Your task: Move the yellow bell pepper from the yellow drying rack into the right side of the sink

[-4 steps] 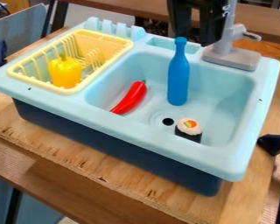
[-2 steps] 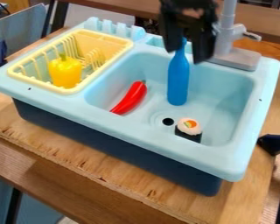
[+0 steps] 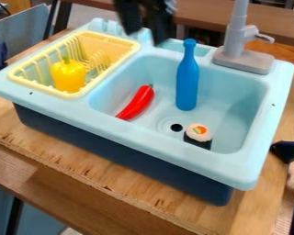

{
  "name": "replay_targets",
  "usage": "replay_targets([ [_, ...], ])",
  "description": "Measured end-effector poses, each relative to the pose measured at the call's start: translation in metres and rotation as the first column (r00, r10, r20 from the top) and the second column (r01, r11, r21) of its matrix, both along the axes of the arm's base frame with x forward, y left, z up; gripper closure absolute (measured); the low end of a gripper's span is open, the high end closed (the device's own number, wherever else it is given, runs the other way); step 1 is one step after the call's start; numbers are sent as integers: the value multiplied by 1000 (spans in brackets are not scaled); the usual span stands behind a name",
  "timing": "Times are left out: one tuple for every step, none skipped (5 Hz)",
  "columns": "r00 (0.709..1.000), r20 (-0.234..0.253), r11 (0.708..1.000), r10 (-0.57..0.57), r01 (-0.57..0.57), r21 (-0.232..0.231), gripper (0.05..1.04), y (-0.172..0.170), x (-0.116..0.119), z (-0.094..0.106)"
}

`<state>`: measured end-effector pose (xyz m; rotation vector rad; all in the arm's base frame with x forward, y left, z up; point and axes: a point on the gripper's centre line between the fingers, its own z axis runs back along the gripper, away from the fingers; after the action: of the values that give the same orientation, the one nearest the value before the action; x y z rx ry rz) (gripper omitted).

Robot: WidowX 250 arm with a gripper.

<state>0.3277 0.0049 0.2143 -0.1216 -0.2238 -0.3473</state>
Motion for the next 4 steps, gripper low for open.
replay_targets([
  [998, -14, 996, 69, -68, 49, 84, 24, -4, -1],
  [991, 18, 989, 132, -133, 72, 84, 59, -3, -1],
  [984, 48, 985, 172, -173, 11, 84, 73, -3, 1],
  [978, 43, 979, 206, -205, -18, 85, 88, -9, -6],
])
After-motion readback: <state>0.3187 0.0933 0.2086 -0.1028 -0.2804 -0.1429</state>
